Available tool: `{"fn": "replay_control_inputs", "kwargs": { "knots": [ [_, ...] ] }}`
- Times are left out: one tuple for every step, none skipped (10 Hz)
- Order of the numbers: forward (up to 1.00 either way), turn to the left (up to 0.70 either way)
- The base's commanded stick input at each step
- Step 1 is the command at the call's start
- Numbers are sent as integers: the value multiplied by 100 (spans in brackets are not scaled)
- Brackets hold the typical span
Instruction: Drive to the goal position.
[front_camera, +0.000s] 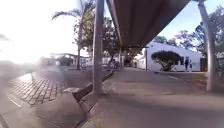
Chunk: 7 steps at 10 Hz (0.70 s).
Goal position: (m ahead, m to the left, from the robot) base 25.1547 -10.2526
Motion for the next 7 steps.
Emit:
{"fn": "replay_control_inputs", "kwargs": {
  "knots": [
    [70,0],
    [35,0],
    [35,0],
    [70,0],
    [70,0],
    [70,0],
    [70,-35]
  ]
}}
